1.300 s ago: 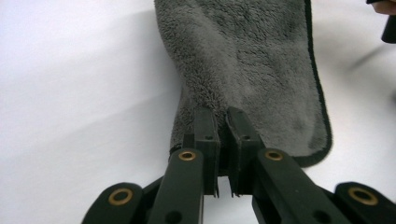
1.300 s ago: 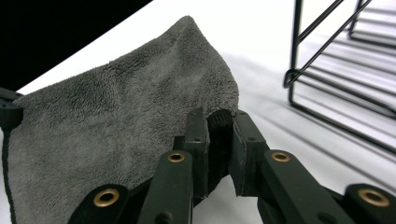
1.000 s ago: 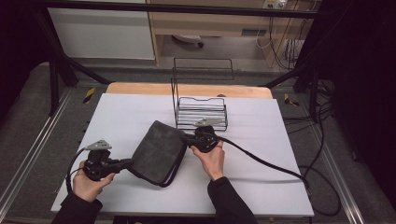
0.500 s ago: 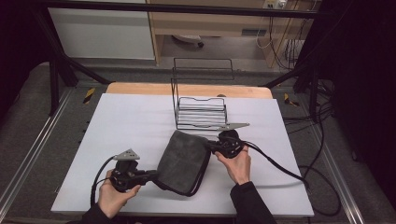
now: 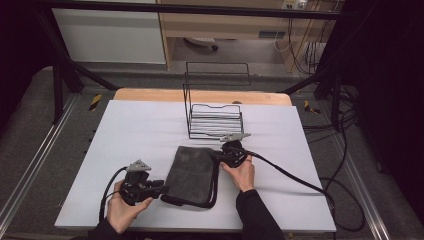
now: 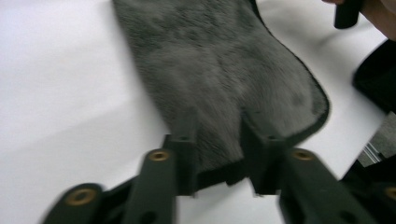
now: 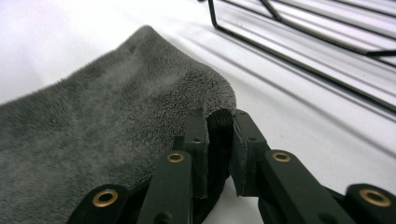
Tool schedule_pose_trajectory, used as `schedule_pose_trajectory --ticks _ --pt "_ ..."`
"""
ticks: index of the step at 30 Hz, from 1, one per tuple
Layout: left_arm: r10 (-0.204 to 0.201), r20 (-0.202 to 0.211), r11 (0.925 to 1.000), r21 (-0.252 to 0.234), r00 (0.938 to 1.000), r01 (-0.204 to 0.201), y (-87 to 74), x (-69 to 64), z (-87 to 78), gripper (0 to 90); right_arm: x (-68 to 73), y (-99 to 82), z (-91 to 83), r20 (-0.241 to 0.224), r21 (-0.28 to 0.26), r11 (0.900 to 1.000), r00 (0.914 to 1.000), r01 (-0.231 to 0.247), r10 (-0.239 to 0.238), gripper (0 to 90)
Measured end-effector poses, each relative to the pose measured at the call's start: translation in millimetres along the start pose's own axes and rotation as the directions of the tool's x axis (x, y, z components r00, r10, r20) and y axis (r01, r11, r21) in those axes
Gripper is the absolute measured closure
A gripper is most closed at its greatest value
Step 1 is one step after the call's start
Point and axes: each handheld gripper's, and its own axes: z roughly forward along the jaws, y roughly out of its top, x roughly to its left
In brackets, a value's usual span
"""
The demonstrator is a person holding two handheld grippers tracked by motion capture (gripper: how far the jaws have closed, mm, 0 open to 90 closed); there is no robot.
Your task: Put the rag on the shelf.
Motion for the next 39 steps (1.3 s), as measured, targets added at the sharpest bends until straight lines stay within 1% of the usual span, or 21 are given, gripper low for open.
schedule_pose_trajectory --ticks 1,2,3,4,5,6,7,8,10,13,14,16,17,19,22,27,28,31,34,36,39 --pt "-0.004 -0.003 0.9999 -0.013 1.0000 0.004 2.0 3.7 -0.8 63.9 0.0 0.0 0.0 0.000 0.000 1.0000 1.0000 0.000 0.000 78.4" --pt "-0.016 -0.011 0.9998 -0.012 0.9998 0.016 3.9 6.9 -0.5 60.4 0.4 -0.9 -0.4 0.013 -0.011 0.9999 0.9999 0.008 -0.008 73.1" --pt "-0.019 -0.014 0.9998 0.007 0.9997 0.019 5.9 10.2 0.7 58.5 0.4 -0.9 -0.4 0.013 -0.011 0.9999 0.9999 0.008 -0.008 73.1" --pt "-0.027 -0.012 0.9994 0.020 0.9996 0.027 6.8 13.3 2.5 57.9 2.9 -1.2 -6.0 0.023 -0.048 0.9986 0.9996 0.021 -0.020 62.5" --pt "-0.030 -0.009 0.9991 0.028 0.9995 0.031 6.8 15.5 4.5 57.9 2.9 -1.2 -6.0 0.023 -0.048 0.9986 0.9996 0.021 -0.020 62.5" --pt "-0.030 0.002 0.9988 0.038 0.9995 0.030 6.6 16.6 7.1 57.5 4.6 -1.3 -10.5 0.020 -0.058 0.9981 0.9996 0.022 -0.021 57.9" --pt "-0.029 0.011 0.9984 0.049 0.9995 0.029 6.2 16.8 9.4 57.2 10.1 -2.6 -20.2 0.023 -0.071 0.9966 0.9990 0.040 -0.039 48.6" --pt "-0.022 0.010 0.9982 0.055 0.9997 0.022 5.4 15.3 11.8 56.9 13.3 -4.1 -25.7 0.020 -0.078 0.9951 0.9980 0.061 -0.059 47.4" --pt "-0.012 0.031 0.9971 0.075 0.9995 0.010 4.4 9.9 16.3 57.7 21.8 -9.6 -36.5 -0.002 -0.085 0.9943 0.9980 0.063 -0.064 44.0" --pt "0.005 0.042 0.9930 0.117 0.9991 -0.010 2.9 3.6 24.5 59.8 29.4 -18.6 -44.2 -0.040 -0.093 0.9943 0.9976 0.052 -0.056 42.1" --pt "0.005 0.051 0.9909 0.134 0.9987 -0.011 1.8 2.8 27.4 65.7 35.9 -29.7 -49.8 -0.060 -0.084 0.9951 0.9966 0.052 -0.057 41.8" --pt "0.003 0.058 0.9864 0.164 0.9983 -0.012 -0.9 1.3 32.9 66.4 38.3 -35.3 -52.3 -0.066 -0.071 0.9960 0.9960 0.055 -0.059 41.6" --pt "0.004 0.057 0.9853 0.170 0.9984 -0.013 -2.5 0.1 35.6 67.2 42.3 -46.7 -55.7 -0.078 -0.054 0.9975 0.9956 0.047 -0.051 42.6" --pt "0.002 0.056 0.9845 0.175 0.9984 -0.012 -4.2 -2.5 38.9 67.4 44.0 -51.9 -56.8 -0.082 -0.041 0.9983 0.9956 0.042 -0.045 42.8" --pt "0.003 0.035 0.9847 0.174 0.9994 -0.009 -5.6 -7.3 41.7 68.3 47.7 -65.6 -59.1 -0.080 -0.026 0.9990 0.9960 0.036 -0.038 44.2" --pt "0.034 -0.005 0.9821 0.185 0.9994 -0.033 -6.1 -14.5 44.1 79.4 48.6 -76.2 -60.9 -0.090 -0.045 0.9990 0.9958 0.010 -0.014 46.7" --pt "0.043 -0.012 0.9820 0.185 0.9990 -0.040 -6.1 -15.8 44.0 82.6 49.9 -76.9 -59.7 -0.104 -0.048 0.9988 0.9945 -0.001 -0.004 47.7" --pt "0.060 -0.012 0.9826 0.177 0.9981 -0.057 -5.7 -16.1 42.0 84.2 51.3 -78.3 -58.2 -0.118 -0.040 0.9992 0.9930 -0.007 0.002 48.4" --pt "0.045 0.004 0.9918 0.119 0.9990 -0.045 -3.3 -13.0 33.2 85.4 52.2 -81.6 -56.8 -0.118 -0.023 0.9996 0.9928 0.014 -0.017 48.9" --pt "0.034 0.014 0.9961 0.081 0.9993 -0.035 1.4 -11.4 23.1 85.5 53.0 -82.2 -56.4 -0.123 -0.022 0.9997 0.9924 0.012 -0.014 48.9" --pt "0.026 -0.007 0.9987 0.045 0.9996 -0.025 6.9 -5.6 12.5 85.5 55.2 -84.5 -54.7 -0.150 -0.018 0.9998 0.9886 0.005 -0.008 48.7"
